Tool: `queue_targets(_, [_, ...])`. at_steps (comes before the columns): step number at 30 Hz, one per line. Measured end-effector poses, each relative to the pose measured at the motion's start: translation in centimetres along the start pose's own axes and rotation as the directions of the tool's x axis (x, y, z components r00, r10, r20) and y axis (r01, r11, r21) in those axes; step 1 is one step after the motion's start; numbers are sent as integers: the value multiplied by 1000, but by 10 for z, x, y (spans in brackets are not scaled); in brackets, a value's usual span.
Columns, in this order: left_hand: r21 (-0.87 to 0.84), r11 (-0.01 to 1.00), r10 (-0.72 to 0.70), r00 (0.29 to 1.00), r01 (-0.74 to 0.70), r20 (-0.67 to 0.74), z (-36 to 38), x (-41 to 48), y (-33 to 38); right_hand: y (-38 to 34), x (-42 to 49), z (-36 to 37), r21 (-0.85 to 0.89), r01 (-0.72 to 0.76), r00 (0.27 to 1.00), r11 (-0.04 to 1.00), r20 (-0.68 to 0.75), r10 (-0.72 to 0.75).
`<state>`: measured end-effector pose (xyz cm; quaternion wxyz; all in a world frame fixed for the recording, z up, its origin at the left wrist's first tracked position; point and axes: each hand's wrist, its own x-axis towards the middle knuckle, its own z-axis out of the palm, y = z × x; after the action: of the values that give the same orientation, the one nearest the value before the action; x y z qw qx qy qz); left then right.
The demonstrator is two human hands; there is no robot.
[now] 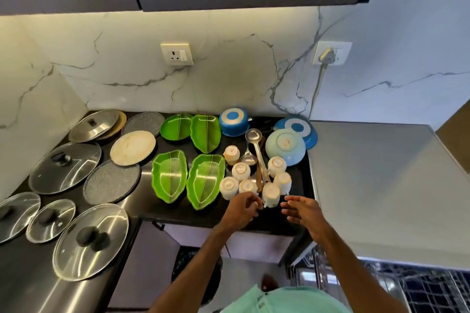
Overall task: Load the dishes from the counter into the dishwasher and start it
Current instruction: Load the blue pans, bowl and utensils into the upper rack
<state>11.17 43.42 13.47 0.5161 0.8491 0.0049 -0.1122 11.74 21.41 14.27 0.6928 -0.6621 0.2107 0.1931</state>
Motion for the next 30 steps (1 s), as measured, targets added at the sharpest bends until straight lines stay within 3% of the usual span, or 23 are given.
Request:
queue_targets(5, [31,995,100,991,-98,-87,-14,69,33,-50,43,0,74,21,1000,997,9,-22])
queue_targets(15, [97,993,76,991,-65,-111,-67,167,32,-110,120,23,64,37,999,997,19,-39])
queue_targets(18, [209,976,85,992,-64,-92,-80,195,25,-127,147,32,-38,88,996,995,3,-88])
queue_targets(20, [300,952,83,993,-53,-89,-88,220,25,-139,175,39,-204,120,991,972,-35,-130])
queue_targets(24, [456,888,95,993,-53,-70,-104,279,30,-157,236,47,-601,273,943,751,13,-333])
queue_targets(30, [717,691,157,987,-95,-20,-106,351,50,-175,304,52,-829,282,924,483,100,-368])
